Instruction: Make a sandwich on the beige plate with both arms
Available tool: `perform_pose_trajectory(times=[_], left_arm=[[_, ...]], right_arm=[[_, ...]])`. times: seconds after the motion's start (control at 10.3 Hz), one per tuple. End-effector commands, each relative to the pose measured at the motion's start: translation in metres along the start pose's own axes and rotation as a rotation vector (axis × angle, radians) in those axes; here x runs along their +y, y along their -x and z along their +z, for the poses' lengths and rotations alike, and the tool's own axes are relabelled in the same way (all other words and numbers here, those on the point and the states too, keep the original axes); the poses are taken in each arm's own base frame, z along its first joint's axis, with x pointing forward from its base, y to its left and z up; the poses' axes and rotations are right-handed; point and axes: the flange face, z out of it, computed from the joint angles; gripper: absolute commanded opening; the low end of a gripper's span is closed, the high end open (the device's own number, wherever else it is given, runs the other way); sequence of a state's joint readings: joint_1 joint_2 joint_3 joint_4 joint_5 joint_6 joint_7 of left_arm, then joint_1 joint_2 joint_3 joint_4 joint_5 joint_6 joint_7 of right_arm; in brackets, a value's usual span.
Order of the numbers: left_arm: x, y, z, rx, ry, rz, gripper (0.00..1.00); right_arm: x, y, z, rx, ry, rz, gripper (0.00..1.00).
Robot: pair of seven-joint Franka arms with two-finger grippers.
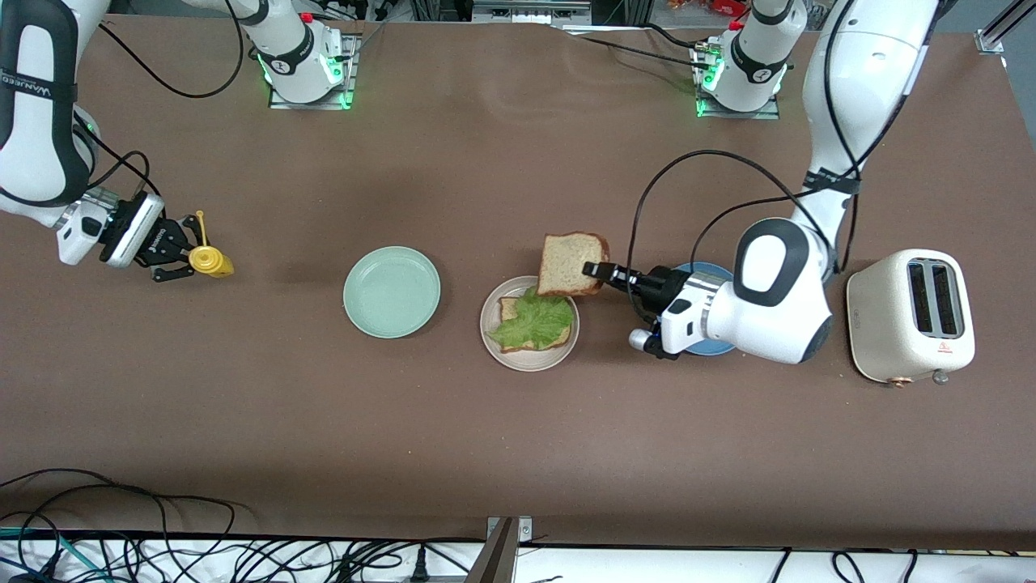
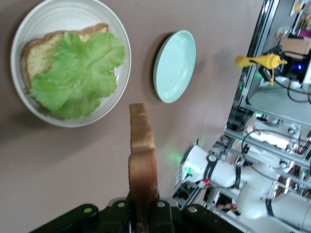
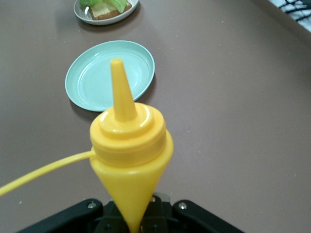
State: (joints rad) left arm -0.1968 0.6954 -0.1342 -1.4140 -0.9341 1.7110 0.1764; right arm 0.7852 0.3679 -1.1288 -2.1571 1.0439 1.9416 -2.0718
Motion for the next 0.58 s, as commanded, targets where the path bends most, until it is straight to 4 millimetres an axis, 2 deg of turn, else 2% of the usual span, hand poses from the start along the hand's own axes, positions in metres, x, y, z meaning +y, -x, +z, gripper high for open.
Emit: perform_pose_trajectory(times=[0.0, 0.1, 0.29, 0.48], left_arm=[[0.012, -0.015, 0.032, 0.046, 0.015, -0.036, 0.0], [0.011, -0.019, 0.034, 0.074, 0.013, -0.053, 0.0], [0.018, -0.025, 0.061, 0.103, 0.027, -0.064, 0.0], [0.017, -0.027, 0.072, 0.111, 0.02, -0.069, 0.0]], right_arm=[[0.009, -0.019, -0.02, -0.079, -0.026, 0.039, 0.0], [0.008, -0.024, -0.018, -0.12, -0.035, 0.064, 0.0], [0.011, -0.018, -0.019, -0.165, -0.018, 0.07, 0.0], [0.011, -0.019, -0.019, -0.154, -0.024, 0.064, 0.0]])
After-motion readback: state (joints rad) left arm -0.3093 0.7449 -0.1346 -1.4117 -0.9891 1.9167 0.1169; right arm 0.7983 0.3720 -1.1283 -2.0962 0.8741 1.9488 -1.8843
